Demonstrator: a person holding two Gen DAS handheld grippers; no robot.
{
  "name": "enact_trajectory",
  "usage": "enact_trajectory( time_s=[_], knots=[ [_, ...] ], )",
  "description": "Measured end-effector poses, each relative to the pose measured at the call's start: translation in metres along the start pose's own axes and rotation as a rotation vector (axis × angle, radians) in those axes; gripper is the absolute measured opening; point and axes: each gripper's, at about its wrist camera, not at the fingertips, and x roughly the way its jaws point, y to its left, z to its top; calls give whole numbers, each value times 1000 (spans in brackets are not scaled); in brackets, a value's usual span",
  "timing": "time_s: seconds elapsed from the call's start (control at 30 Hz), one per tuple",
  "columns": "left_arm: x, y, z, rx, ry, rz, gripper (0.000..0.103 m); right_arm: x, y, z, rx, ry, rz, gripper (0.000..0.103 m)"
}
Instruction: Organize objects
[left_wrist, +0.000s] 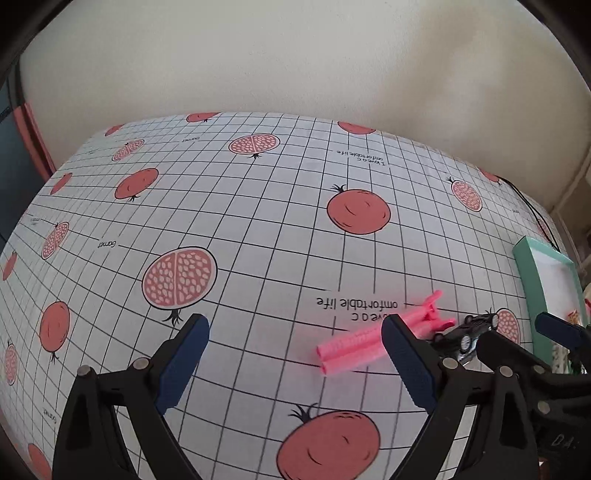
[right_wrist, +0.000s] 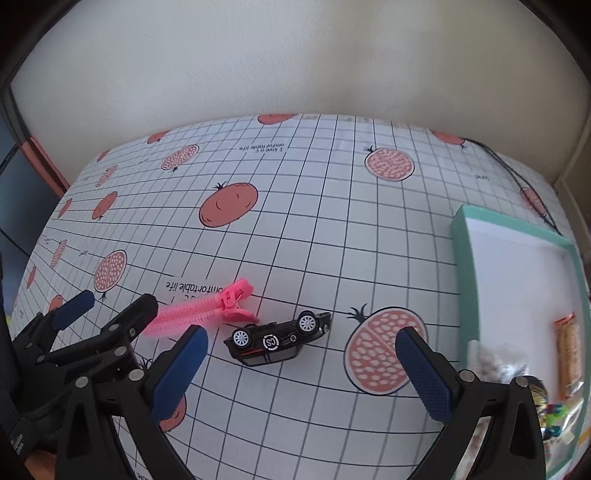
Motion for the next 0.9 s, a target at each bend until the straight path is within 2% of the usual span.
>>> enact_trajectory(
  time_s=[0.2, 0.33, 0.47, 0.77, 0.9],
  knots=[
    [10, 19, -1, -61, -2, -43, 94, 18, 5, -1, 3, 31, 8, 103],
    [15, 23, -1, -63, -8, -49, 94, 27, 7, 0, 23, 44, 17, 103],
    [18, 24, -1, -67, -8, -86, 94, 32, 2, 1, 41, 48, 4, 102],
    [14, 2, -1, 9, -34, -140, 94, 31, -5, -1, 19, 65, 12, 75],
    [14, -10, -1, 49, -38, -155, 94, 30, -6, -1, -7, 73, 16, 50]
  ],
)
